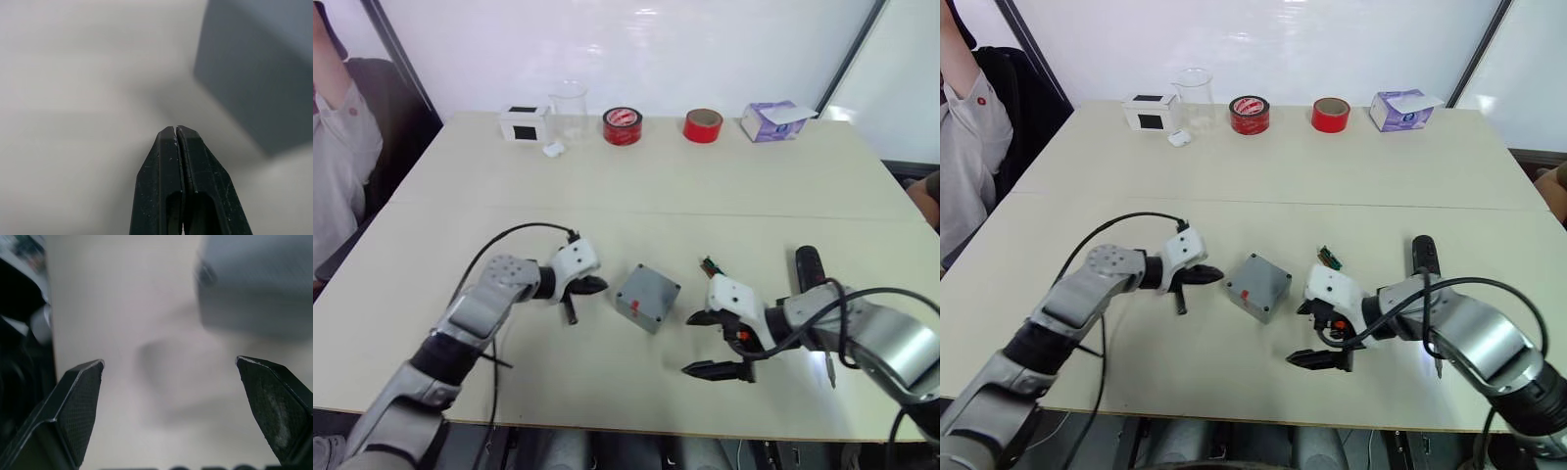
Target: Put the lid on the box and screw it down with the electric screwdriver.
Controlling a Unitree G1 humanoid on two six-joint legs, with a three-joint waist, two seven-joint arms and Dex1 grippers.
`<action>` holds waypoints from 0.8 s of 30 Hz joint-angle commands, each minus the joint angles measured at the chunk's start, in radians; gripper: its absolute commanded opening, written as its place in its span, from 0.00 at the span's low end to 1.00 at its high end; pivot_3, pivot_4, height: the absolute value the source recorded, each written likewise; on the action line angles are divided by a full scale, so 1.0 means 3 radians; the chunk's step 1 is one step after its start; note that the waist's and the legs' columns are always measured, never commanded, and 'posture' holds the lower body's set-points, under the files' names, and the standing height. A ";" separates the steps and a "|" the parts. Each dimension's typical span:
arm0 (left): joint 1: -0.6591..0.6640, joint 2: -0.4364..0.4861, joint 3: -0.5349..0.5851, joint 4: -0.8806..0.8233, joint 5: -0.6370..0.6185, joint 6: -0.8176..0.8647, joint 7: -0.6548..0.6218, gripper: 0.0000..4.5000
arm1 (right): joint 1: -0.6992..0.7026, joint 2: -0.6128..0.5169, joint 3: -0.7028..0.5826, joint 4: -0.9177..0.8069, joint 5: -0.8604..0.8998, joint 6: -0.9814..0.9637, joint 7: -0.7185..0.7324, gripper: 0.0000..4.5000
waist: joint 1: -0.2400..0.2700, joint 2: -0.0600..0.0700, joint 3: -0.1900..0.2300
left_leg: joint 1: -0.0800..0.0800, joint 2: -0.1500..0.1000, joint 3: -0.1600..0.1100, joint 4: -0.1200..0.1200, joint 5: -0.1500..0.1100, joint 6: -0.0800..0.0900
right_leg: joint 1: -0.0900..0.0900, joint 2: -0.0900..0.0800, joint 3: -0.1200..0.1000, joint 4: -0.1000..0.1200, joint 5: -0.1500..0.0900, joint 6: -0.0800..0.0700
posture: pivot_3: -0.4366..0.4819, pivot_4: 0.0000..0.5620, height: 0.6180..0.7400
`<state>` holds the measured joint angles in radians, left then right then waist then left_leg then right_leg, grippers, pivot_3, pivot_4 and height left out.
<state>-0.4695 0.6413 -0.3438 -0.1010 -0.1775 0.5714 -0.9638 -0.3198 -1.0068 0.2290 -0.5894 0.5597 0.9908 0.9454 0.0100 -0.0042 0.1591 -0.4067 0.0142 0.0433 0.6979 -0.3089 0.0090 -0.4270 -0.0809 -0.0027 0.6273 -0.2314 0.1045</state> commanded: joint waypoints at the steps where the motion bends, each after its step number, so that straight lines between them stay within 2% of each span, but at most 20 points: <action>1: 0.0165 0.0144 0.0061 -0.0580 -0.0306 0.0266 -0.0265 0.00 | -0.0194 0.0004 0.0023 0.0251 -0.0264 -0.0322 0.0049 0.99 | 0.0000 0.0000 0.0000 | 0.0000 0.0000 0.0001 0.0000 0.0000 0.0000 | 0.0000 0.0000 0.0000 0.0000 0.0000 -0.0001 | 0.48 0.27 1.00; 4: 0.0264 0.0181 0.0035 -0.0819 -0.0394 0.0466 -0.0281 0.00 | -0.0443 0.0143 0.0204 0.0621 -0.0565 -0.0609 0.0042 0.99 | 0.0005 0.0000 0.0000 | 0.0000 0.0000 0.0002 0.0001 0.0000 0.0000 | 0.0000 0.0000 0.0001 0.0001 -0.0006 -0.0010 | 0.48 0.27 1.00; 9: 0.0253 -0.0032 -0.0023 -0.0850 -0.0348 0.0540 -0.0071 0.00 | -0.0652 0.0376 0.0430 0.0897 -0.0863 -0.0922 0.0136 0.99 | 0.0011 0.0000 0.0000 | 0.0001 -0.0002 0.0002 0.0002 0.0000 0.0000 | 0.0000 0.0001 0.0001 0.0005 0.0000 0.0000 | 0.48 0.27 1.00; 15: 0.0185 -0.0164 0.0013 -0.0690 -0.0234 0.0433 0.0122 0.00 | -0.0557 0.0390 0.0480 0.0681 -0.0811 -0.0872 0.0366 0.99 | 0.0006 0.0000 0.0000 | 0.0001 -0.0003 0.0001 0.0003 0.0000 0.0000 | 0.0000 0.0000 0.0000 0.0006 0.0000 0.0001 | 0.48 0.27 1.00; 24: 0.0052 -0.0244 0.0045 -0.0445 -0.0149 0.0243 0.0210 0.00 | -0.0375 0.0453 0.0360 0.0418 -0.0745 -0.0609 0.0310 0.99 | 0.0007 0.0000 0.0000 | 0.0001 -0.0003 0.0000 0.0003 0.0001 -0.0001 | 0.0000 0.0001 0.0000 0.0007 0.0000 0.0000 | 0.48 0.27 1.00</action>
<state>-0.4383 0.5762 -0.3506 -0.2267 -0.2264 0.6727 -0.9045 -0.4344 -0.8813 0.3712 -0.4153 0.3099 0.8007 1.0432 0.0121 -0.0043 0.1592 -0.4063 0.0133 0.0433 0.6988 -0.3088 0.0088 -0.4270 -0.0808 -0.0026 0.6292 -0.2314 0.1046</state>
